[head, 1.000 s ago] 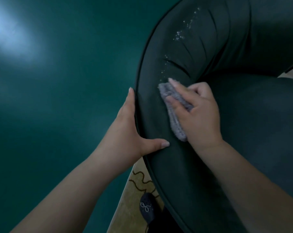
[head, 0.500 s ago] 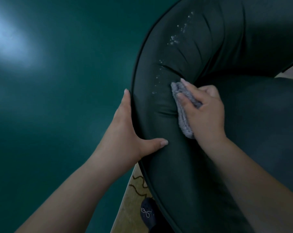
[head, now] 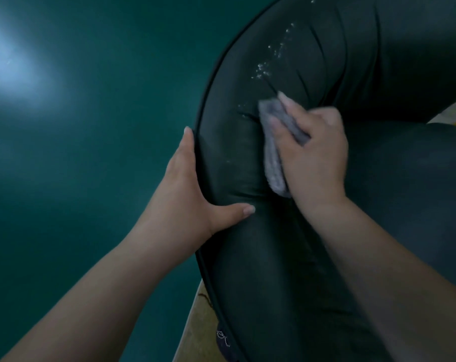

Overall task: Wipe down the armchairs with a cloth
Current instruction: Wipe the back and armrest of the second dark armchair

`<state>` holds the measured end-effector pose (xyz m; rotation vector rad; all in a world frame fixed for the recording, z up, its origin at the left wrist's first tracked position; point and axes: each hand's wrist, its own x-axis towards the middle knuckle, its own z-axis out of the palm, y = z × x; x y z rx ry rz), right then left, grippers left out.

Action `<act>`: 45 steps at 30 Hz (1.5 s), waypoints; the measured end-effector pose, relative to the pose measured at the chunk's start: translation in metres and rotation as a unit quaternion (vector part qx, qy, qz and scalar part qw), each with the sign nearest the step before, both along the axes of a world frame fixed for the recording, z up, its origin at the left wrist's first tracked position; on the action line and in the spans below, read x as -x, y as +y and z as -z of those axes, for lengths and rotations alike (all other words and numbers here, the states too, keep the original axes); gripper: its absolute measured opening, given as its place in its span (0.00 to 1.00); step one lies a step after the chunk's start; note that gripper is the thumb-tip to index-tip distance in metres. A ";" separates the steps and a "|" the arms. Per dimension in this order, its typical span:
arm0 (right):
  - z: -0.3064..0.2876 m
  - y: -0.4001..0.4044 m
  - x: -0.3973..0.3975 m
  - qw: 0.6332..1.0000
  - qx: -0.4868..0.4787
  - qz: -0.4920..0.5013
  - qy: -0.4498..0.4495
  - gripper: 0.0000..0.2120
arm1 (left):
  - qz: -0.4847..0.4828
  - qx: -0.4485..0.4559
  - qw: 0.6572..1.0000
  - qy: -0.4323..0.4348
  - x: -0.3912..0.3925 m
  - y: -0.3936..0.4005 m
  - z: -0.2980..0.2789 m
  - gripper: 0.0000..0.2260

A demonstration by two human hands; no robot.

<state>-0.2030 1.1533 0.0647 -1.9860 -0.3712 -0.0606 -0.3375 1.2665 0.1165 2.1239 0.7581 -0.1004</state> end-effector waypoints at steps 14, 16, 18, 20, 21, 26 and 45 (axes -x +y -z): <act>-0.002 0.023 -0.008 0.997 -0.025 -0.064 -0.028 0.19 | 0.049 0.003 0.999 0.010 -0.013 0.019 0.000 0.63; -0.010 0.045 -0.008 0.993 -0.008 -0.099 -0.065 0.20 | 0.074 0.002 0.997 0.006 -0.018 0.027 0.000 0.63; -0.006 0.044 -0.010 0.993 0.013 -0.099 -0.066 0.20 | 0.094 0.007 0.995 0.007 -0.022 0.035 -0.001 0.64; 0.003 0.020 -0.013 0.997 0.022 -0.061 -0.037 0.19 | 0.109 0.022 0.994 0.010 -0.025 0.042 -0.002 0.64; 0.006 0.007 -0.013 0.999 0.024 -0.033 -0.016 0.19 | 0.116 0.031 0.993 0.013 -0.026 0.044 -0.003 0.64; -0.005 0.030 -0.005 0.998 -0.041 -0.037 -0.017 0.20 | 0.142 0.043 0.989 0.007 -0.027 0.053 -0.002 0.64; -0.013 0.000 0.046 0.996 0.040 0.027 0.069 0.21 | 0.252 0.149 0.955 0.045 -0.037 0.093 0.000 0.62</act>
